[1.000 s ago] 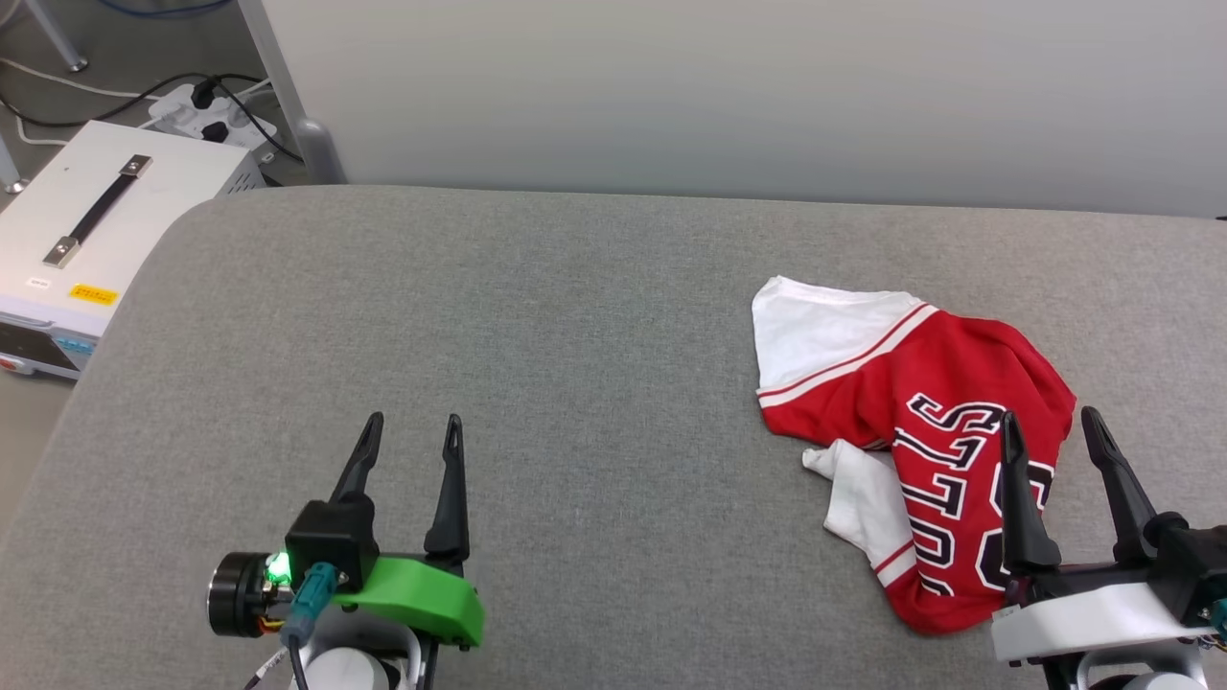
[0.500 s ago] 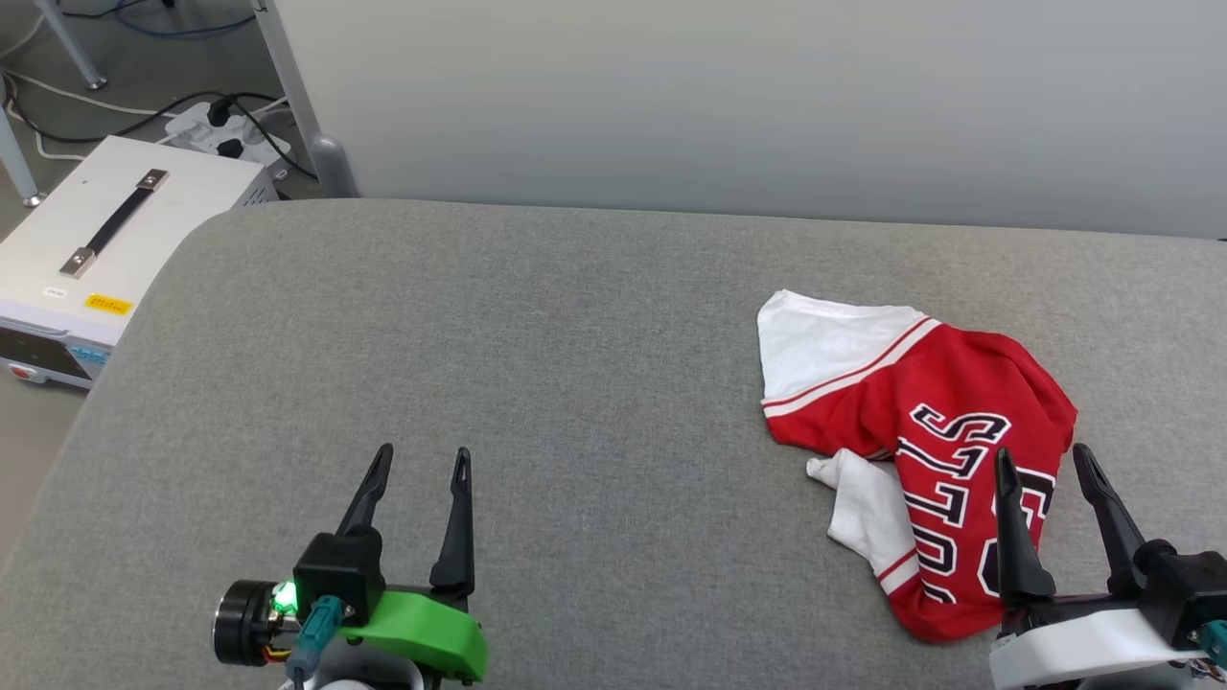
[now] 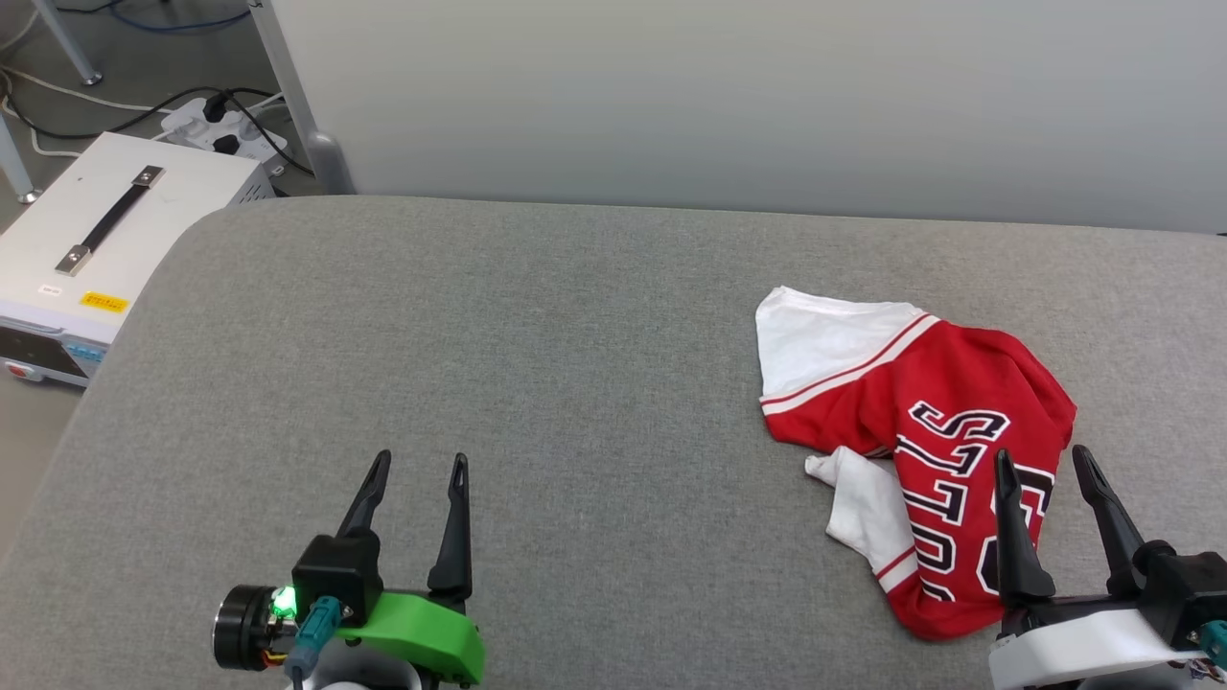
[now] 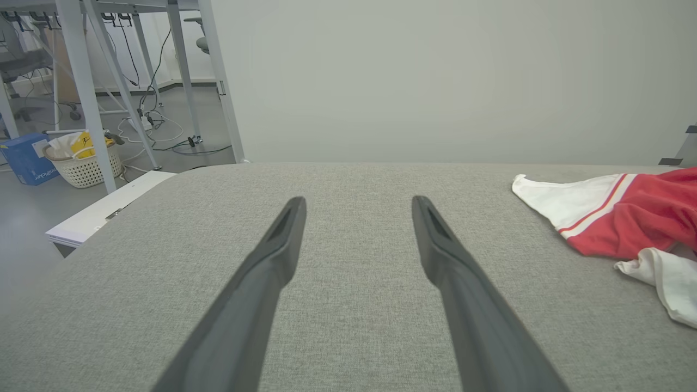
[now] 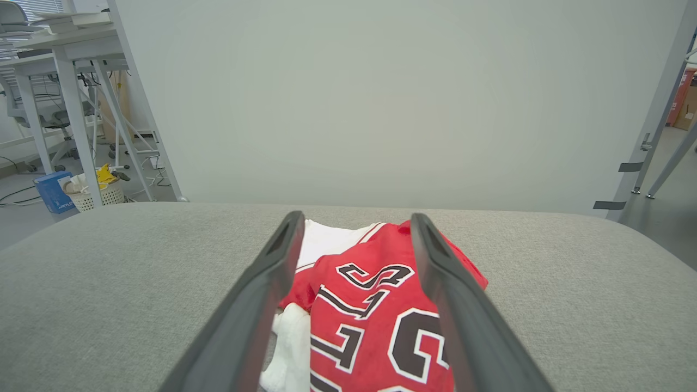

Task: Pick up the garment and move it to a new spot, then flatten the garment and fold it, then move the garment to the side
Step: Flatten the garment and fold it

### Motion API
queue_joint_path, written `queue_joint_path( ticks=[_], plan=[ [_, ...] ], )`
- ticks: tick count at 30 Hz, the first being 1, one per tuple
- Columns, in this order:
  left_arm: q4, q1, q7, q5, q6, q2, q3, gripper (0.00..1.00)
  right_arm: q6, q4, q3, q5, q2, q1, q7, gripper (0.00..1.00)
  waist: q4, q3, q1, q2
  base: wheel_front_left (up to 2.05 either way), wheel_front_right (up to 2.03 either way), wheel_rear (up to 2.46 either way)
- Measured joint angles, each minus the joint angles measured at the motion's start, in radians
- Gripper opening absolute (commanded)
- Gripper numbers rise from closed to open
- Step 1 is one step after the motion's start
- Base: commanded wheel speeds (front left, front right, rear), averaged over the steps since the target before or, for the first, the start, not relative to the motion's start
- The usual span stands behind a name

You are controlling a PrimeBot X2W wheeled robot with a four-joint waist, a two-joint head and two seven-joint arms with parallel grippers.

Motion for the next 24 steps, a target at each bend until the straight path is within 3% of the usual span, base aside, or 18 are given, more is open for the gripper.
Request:
queue_joint_path(
  ticks=[6, 11, 18, 24],
  plan=[
    [0.015, -0.003, 0.000, 0.000, -0.019, -0.002, 0.015, 1.00, 0.000, -0.001, 0.001, 0.000, 0.000, 0.000, 0.000, 1.00, -0.004, 0.009, 0.0000, 0.0000, 0.00, 0.00, 0.00],
    [0.042, -0.086, 0.000, 0.000, -0.069, 0.006, 0.014, 1.00, 0.000, -0.004, 0.006, 0.000, 0.000, -0.012, 0.000, 1.00, -0.009, 0.035, 0.0000, 0.0000, 0.00, 0.00, 0.00],
    [0.085, -0.363, 0.000, -0.014, -0.105, 0.065, -0.049, 1.00, 0.000, -0.013, 0.023, 0.000, 0.000, -0.066, 0.000, 1.00, -0.035, 0.085, 0.0000, 0.0000, 0.00, 0.00, 0.00],
    [0.179, -0.631, 0.002, -0.084, -0.113, 0.139, -0.202, 1.00, 0.000, -0.021, 0.035, 0.000, 0.000, -0.106, 0.000, 1.00, -0.078, 0.129, 0.0001, 0.0000, 0.00, 0.00, 0.00]
  ],
)
